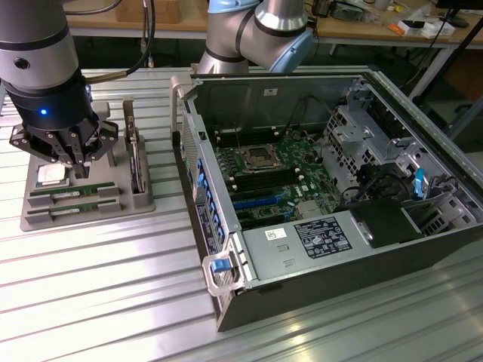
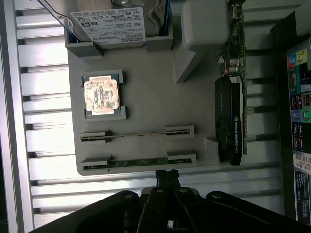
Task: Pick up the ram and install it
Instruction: 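Pick up the ram and move it above insertion slot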
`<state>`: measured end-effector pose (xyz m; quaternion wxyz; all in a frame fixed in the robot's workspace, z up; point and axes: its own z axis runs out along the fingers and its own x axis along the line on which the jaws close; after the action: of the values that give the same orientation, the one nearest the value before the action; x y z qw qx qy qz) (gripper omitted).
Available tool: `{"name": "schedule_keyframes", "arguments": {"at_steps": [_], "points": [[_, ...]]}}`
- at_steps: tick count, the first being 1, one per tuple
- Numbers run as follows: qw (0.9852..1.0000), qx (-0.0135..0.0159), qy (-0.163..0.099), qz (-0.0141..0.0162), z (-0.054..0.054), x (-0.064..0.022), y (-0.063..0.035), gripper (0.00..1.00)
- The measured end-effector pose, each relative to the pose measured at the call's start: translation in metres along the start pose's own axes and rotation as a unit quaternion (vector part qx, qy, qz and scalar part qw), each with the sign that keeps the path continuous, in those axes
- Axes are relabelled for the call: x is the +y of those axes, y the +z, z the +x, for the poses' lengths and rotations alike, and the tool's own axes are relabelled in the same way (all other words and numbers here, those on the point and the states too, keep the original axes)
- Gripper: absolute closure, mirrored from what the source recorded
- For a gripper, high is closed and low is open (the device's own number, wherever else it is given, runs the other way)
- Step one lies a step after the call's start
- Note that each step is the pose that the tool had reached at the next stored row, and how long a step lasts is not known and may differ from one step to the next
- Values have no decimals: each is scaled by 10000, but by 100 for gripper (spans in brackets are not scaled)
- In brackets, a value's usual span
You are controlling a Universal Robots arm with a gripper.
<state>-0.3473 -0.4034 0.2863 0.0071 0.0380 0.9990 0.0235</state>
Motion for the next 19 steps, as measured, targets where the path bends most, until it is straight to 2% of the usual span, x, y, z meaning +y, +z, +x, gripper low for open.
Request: {"name": "schedule_keyframes", "arguments": {"at_steps": [5, 9, 12, 16, 18, 19], "points": [[10000, 2, -47, 0, 0, 0, 0, 89], [9992, 19, -402, -5, 0, 0, 0, 89], [9977, 32, -683, -8, 0, 0, 0, 89], [9925, 58, -1217, -15, 0, 0, 0, 89], [9901, 66, -1398, -17, 0, 0, 0, 89], [9882, 73, -1532, -19, 0, 0, 0, 89]]}}
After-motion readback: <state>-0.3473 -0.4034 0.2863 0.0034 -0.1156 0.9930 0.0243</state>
